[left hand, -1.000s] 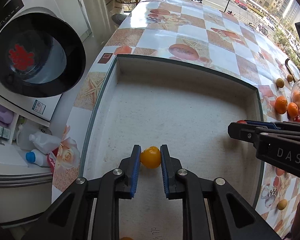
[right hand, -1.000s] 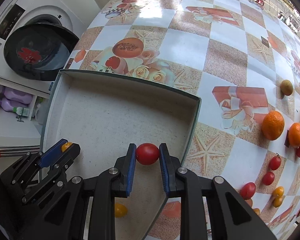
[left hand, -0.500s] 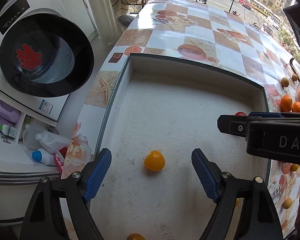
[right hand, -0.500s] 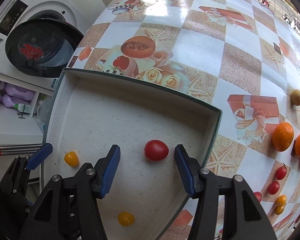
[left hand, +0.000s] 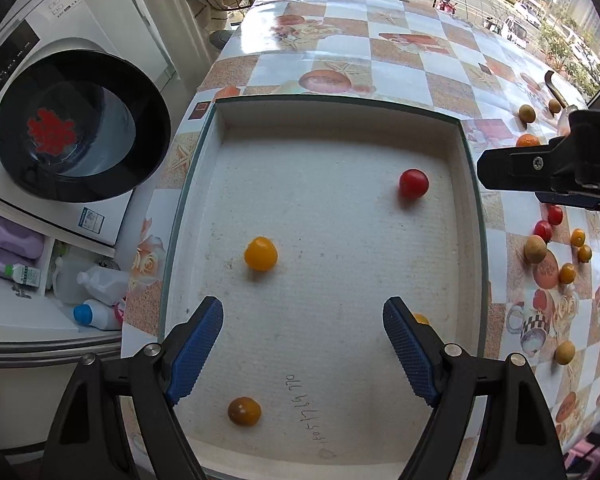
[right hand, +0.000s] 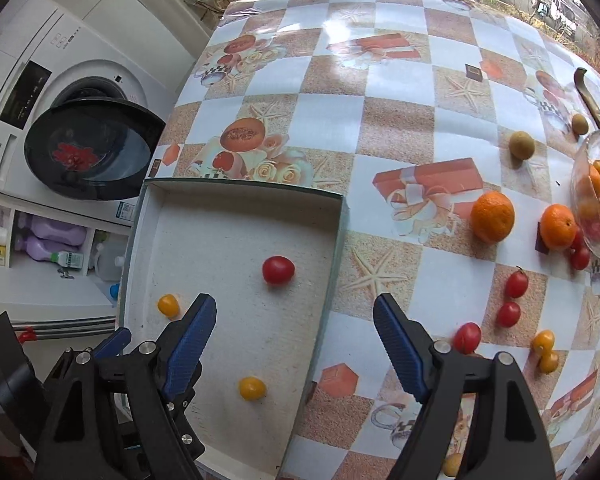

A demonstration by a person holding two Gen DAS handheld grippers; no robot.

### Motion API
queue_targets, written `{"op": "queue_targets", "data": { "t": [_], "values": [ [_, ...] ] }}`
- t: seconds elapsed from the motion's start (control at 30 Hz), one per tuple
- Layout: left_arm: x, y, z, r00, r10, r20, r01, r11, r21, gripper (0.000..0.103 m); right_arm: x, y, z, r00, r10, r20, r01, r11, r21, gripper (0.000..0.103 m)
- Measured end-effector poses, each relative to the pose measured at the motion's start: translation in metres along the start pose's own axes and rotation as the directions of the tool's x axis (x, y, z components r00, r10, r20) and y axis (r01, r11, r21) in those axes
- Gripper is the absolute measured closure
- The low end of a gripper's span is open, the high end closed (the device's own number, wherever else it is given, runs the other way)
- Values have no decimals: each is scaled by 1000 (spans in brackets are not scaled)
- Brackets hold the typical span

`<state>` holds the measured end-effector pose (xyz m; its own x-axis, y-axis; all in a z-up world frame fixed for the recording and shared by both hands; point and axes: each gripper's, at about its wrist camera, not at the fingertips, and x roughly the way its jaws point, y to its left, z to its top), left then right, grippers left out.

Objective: Organize fruits
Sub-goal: 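Withdraw both open tools from the tray toward the fruits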

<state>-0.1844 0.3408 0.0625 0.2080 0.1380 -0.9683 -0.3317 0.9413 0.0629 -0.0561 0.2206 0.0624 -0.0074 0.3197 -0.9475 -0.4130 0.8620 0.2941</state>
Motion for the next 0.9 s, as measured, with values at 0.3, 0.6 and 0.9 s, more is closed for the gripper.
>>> {"op": "queue_targets", "data": {
  "t": [0.3, 0.6, 0.9],
  "values": [
    [-21, -63, -21, 999, -47, -25, 50, 991, 125, 20, -20, -94, -76, 995, -76, -62, 85, 984, 157, 19],
    [-30, -126, -23, 995, -97, -24, 100, 968, 231, 20, -34, -172, -135, 983, -148, -111, 174, 944, 280, 19],
    [-12, -161, -8, 994, -110, -27, 113, 967, 229, 20, -42, -209, -141, 977, -190, -100, 211, 936, 283, 19]
  ]
}}
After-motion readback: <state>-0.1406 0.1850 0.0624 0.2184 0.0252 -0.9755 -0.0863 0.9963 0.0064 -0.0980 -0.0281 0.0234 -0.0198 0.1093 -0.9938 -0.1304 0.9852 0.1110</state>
